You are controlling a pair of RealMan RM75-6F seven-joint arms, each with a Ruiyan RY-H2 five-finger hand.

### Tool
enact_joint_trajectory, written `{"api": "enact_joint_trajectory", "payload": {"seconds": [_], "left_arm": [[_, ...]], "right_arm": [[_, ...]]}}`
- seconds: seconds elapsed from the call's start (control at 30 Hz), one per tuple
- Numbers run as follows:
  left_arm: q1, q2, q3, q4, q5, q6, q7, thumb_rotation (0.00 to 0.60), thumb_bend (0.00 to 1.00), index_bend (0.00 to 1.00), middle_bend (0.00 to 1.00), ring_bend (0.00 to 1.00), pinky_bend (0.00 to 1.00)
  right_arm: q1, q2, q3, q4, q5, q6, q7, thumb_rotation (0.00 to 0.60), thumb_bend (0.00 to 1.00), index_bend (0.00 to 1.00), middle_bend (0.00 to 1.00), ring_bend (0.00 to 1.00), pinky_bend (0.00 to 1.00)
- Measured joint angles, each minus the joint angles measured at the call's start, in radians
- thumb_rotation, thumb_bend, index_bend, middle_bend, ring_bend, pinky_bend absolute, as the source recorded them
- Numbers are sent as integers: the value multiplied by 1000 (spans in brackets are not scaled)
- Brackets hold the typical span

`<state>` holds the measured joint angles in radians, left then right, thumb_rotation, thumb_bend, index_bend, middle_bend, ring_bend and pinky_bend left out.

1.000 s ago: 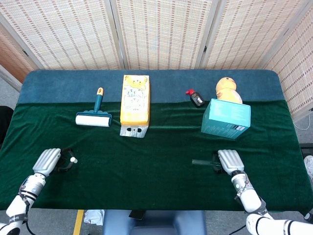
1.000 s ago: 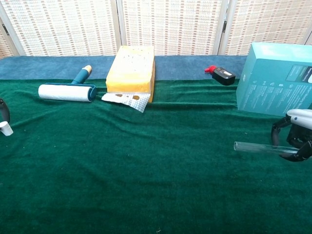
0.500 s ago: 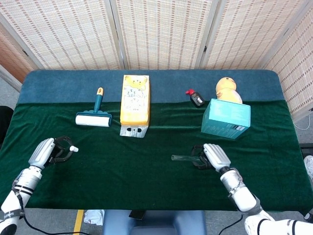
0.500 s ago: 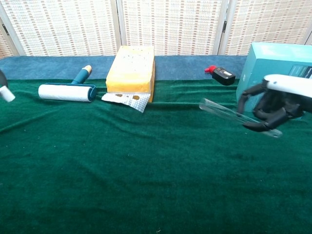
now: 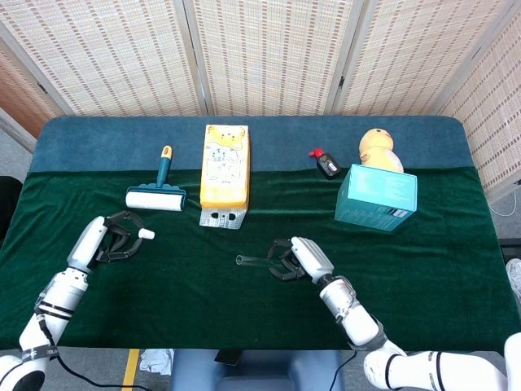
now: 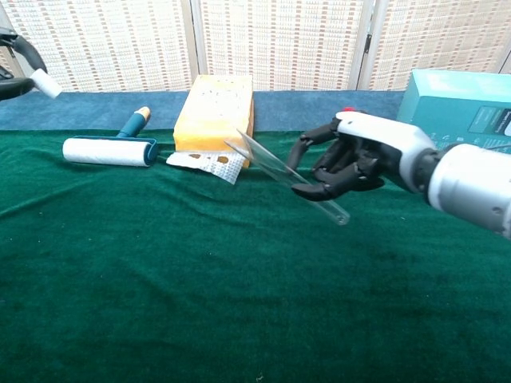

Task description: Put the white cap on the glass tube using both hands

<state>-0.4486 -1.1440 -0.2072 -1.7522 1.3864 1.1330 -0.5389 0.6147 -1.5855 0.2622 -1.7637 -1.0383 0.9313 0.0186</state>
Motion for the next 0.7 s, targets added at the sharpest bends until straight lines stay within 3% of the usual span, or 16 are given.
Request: {"api": "enact_joint_trajectory", "payload": {"seconds": [0.7], "left_arm": [[-53,-146,6,-50,107,86,176,600,569,605,1000,900,851]], "right_arm": [[84,-183,65,91,107,25,13,600,887,758,929,1000,1000]]}}
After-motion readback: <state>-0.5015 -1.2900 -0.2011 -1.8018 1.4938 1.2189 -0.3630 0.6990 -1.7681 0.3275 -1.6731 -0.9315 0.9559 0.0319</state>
